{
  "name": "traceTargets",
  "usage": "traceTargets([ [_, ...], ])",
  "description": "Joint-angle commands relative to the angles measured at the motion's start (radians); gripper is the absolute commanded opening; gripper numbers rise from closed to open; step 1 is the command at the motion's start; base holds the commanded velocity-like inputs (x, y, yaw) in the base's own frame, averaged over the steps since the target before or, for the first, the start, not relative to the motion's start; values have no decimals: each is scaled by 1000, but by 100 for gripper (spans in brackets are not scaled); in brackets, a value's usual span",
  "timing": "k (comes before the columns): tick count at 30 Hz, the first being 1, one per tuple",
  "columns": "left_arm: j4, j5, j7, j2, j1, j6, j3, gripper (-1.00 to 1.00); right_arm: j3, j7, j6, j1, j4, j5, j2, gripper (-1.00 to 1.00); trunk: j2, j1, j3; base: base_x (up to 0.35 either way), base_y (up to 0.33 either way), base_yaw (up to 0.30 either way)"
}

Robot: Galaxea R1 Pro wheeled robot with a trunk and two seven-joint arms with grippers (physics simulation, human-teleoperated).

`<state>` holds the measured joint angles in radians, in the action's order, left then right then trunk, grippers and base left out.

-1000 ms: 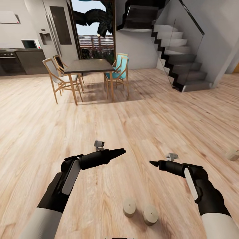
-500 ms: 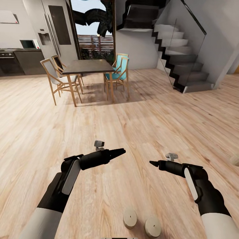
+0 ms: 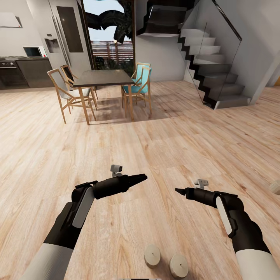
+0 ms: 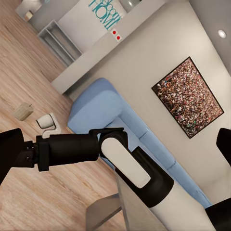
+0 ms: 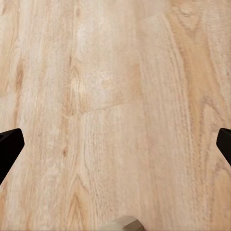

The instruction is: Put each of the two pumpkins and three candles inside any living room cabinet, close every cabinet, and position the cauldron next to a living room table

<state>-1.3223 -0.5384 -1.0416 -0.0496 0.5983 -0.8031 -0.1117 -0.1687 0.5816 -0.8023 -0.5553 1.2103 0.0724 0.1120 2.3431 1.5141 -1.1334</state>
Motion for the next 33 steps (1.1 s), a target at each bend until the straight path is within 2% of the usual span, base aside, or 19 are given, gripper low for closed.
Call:
traceTargets([
  [1, 0, 0, 0, 0, 0, 0, 0, 100, 0, 0, 0, 0, 0, 0, 0, 100, 0, 0, 0, 0, 0, 0],
  [28, 0, 4, 7, -1, 0, -2, 0, 100, -1, 1, 6, 0, 0, 6, 2, 100, 0, 0, 0, 0, 0, 0],
  [29, 118, 6, 20, 0, 20, -17, 24, 100, 2, -3, -6, 0, -1, -1, 3, 100, 0, 0, 0, 0, 0, 0],
  [30, 132, 6, 31, 0, 25, -18, 25, 100, 2, -6, -7, 0, -1, -1, 3, 100, 0, 0, 0, 0, 0, 0],
  [31, 166, 6, 71, -1, 39, -18, 27, 100, 3, -17, -12, 0, -1, -1, 4, 100, 0, 0, 0, 0, 0, 0],
  [32, 209, 4, 404, -6, 56, -20, 29, 100, 31, -192, -34, -1, -4, 0, 5, 100, 0, 0, 0, 0, 0, 0],
  [33, 212, 3, 474, -9, 57, -21, 28, 100, 49, -242, -38, -1, -4, 1, 5, 100, 0, 0, 0, 0, 0, 0],
])
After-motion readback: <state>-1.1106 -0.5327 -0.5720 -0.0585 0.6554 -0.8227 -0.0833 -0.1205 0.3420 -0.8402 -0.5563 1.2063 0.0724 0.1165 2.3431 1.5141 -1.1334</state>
